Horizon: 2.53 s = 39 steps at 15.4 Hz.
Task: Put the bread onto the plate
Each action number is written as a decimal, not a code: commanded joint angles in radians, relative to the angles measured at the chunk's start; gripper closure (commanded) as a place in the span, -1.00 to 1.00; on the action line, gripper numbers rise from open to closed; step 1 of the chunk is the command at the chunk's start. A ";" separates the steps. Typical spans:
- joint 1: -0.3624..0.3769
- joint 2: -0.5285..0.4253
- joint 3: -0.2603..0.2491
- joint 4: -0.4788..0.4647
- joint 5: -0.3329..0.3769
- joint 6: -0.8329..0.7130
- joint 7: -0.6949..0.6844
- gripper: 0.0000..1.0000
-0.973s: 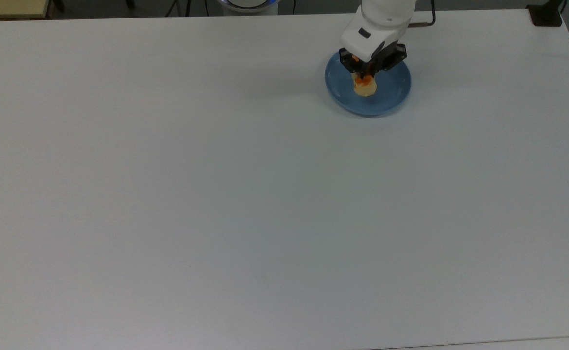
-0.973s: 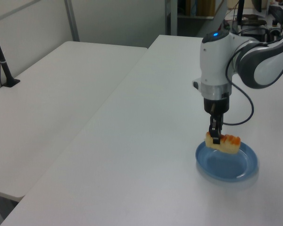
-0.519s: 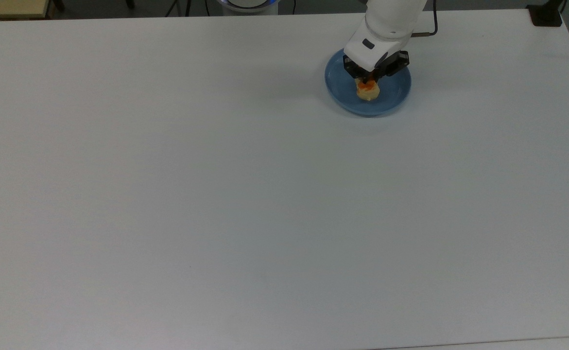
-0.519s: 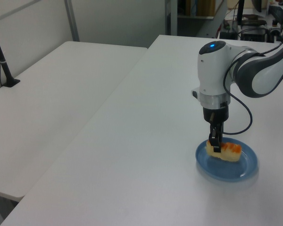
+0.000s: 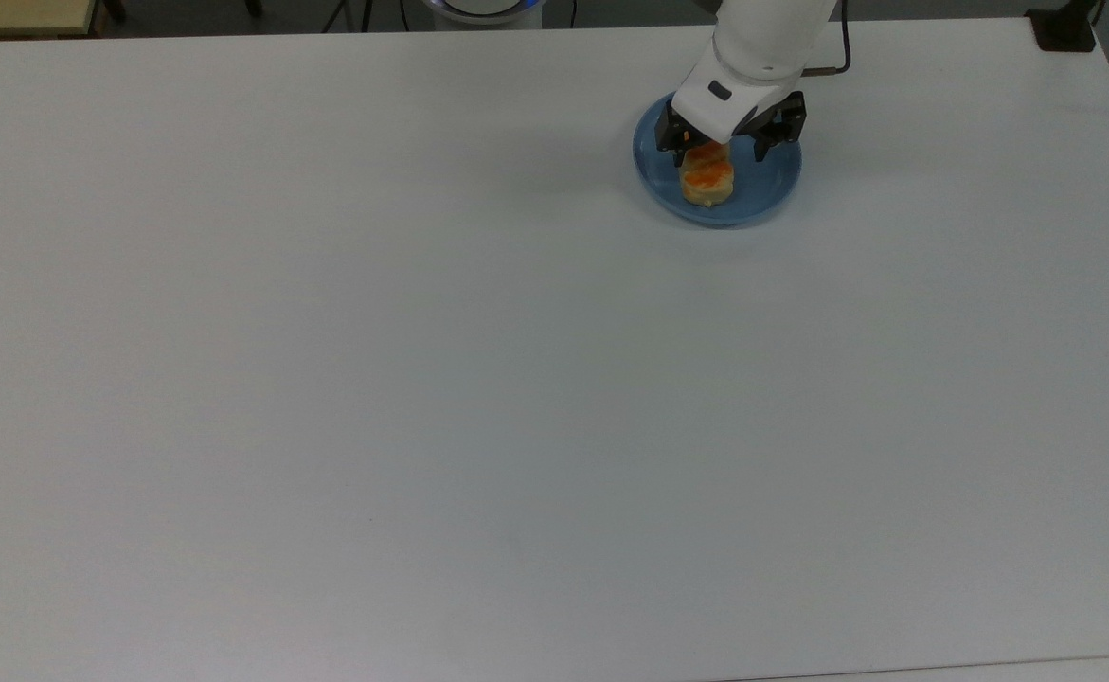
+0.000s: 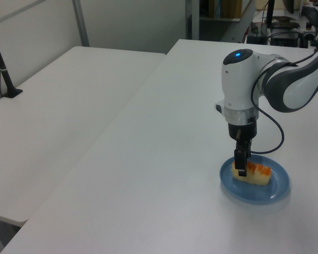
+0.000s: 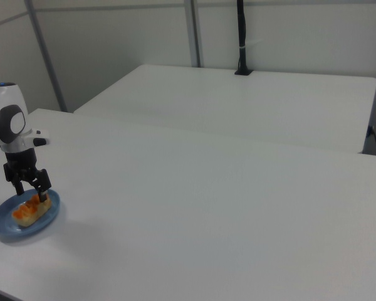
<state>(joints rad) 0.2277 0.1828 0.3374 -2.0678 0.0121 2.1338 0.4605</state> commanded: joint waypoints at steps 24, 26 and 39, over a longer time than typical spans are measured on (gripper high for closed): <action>-0.186 -0.203 -0.460 0.485 -0.087 -0.456 -0.516 -1.00; -0.179 -0.206 -0.474 0.485 -0.083 -0.454 -0.516 -1.00; -0.165 -0.207 -0.537 0.531 0.020 -0.466 -0.474 -1.00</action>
<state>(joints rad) 0.0458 -0.0142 -0.1952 -1.5352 0.0176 1.6717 -0.0341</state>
